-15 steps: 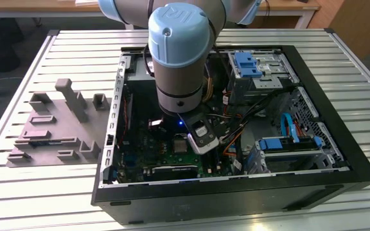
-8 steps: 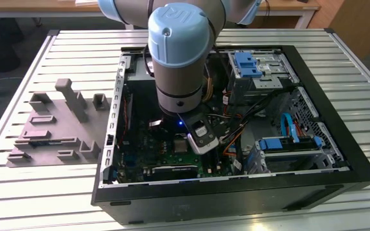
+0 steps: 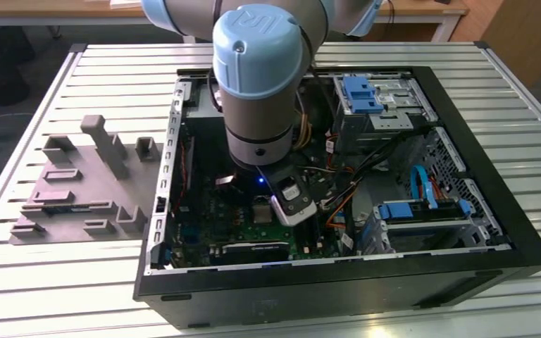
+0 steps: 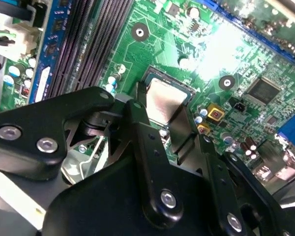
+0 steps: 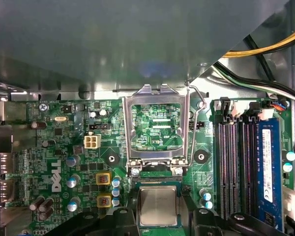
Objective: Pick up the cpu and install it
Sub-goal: 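Place the cpu into insertion slot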
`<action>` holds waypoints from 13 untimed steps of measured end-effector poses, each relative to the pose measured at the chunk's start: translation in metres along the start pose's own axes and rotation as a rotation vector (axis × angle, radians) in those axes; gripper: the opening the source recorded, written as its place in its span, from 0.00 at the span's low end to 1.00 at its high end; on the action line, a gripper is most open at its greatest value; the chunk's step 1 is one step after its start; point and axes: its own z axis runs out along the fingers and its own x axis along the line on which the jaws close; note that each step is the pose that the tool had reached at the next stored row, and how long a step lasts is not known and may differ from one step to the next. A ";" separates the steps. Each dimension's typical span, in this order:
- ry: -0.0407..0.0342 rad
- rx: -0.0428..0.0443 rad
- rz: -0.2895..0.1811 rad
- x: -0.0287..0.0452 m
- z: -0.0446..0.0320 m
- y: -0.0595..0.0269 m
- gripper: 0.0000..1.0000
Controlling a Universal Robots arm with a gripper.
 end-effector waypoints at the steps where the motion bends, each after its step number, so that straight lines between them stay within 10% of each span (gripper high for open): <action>1: -0.0002 0.0001 0.007 0.0002 0.0000 0.0000 0.43; 13: -0.0006 0.0009 0.028 0.0004 0.0036 -0.0001 0.43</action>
